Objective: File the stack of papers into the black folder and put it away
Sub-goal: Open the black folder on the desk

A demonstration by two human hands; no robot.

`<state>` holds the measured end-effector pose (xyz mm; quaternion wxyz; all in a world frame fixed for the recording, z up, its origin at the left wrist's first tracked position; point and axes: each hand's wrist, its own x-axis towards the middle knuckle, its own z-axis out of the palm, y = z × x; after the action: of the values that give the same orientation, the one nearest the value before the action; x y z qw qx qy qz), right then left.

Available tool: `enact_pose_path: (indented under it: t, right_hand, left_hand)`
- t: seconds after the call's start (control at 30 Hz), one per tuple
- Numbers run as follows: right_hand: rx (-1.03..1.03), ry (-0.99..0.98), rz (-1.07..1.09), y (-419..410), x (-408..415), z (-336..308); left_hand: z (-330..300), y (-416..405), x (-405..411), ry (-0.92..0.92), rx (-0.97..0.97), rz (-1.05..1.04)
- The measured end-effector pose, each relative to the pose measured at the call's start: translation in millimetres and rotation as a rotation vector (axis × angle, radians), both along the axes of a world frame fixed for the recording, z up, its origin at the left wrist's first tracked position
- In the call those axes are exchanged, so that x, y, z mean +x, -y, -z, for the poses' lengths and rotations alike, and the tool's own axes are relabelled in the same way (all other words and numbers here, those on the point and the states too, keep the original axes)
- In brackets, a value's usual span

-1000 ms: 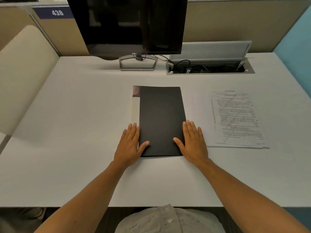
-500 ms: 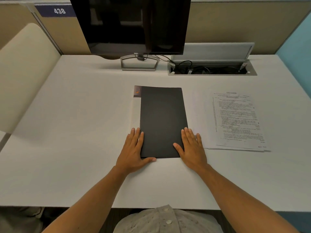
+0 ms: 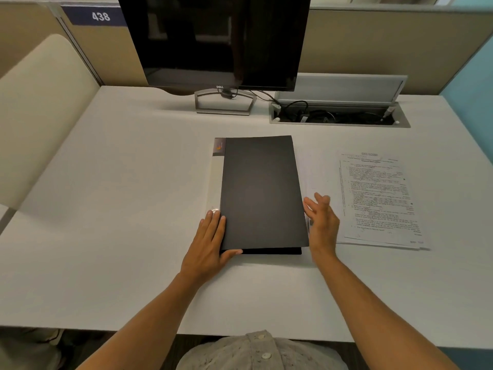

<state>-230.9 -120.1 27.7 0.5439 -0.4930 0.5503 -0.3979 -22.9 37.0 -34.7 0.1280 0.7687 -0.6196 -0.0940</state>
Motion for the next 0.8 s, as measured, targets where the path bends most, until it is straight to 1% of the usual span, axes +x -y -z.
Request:
enact_pose_path:
  t: [0.1, 0.17, 0.27, 0.4, 0.43, 0.5, 0.53, 0.6, 0.67, 0.73, 0.8]
  right_hand:
    - [0.041, 0.114, 0.052, 6.6, -1.3, -15.4]
    - [0.007, 0.087, 0.003, 7.4, 1.9, -19.8]
    - [-0.086, -0.064, -0.181, -0.7, 8.3, -12.0]
    - [-0.212, -0.449, -0.554, -10.2, 10.9, 25.5]
    - [-0.274, -0.558, -0.640, -10.8, 11.8, 35.6]
    - [-0.420, -0.751, -0.759, -12.9, 14.3, 49.1]
    - [-0.473, -0.806, -0.785, -14.1, 15.3, 51.4]
    - [-0.534, -0.855, -0.797, -15.2, 15.2, 53.2]
    - [-0.560, -0.876, -0.805, -14.4, 13.1, 55.3]
    - [-0.568, -0.895, -0.819, -14.0, 11.5, 56.7]
    - [-0.566, -0.912, -0.825, -14.6, 11.1, 58.2]
  left_hand:
    - [0.2, -4.3, -0.1, -0.072, -0.076, -0.041]
    - [0.8, -7.3, -1.7, -0.138, -0.135, -0.079]
    - [-2.0, -10.9, -5.4, -0.282, -0.216, -0.178]
    - [-7.6, -13.7, -7.3, -0.445, -0.319, -0.289]
    - [-9.2, -14.4, -8.0, -0.486, -0.337, -0.327]
    - [-13.7, -15.2, -11.0, -0.553, -0.368, -0.460]
    - [-17.4, -15.3, -13.1, -0.586, -0.387, -0.553]
    - [-23.9, -14.7, -16.5, -0.654, -0.416, -0.738]
    - [-28.0, -14.3, -16.5, -0.691, -0.398, -0.869]
    - [-27.7, -15.0, -13.7, -0.688, -0.390, -0.948]
    - [-25.2, -16.3, -9.6, -0.663, -0.393, -0.985]
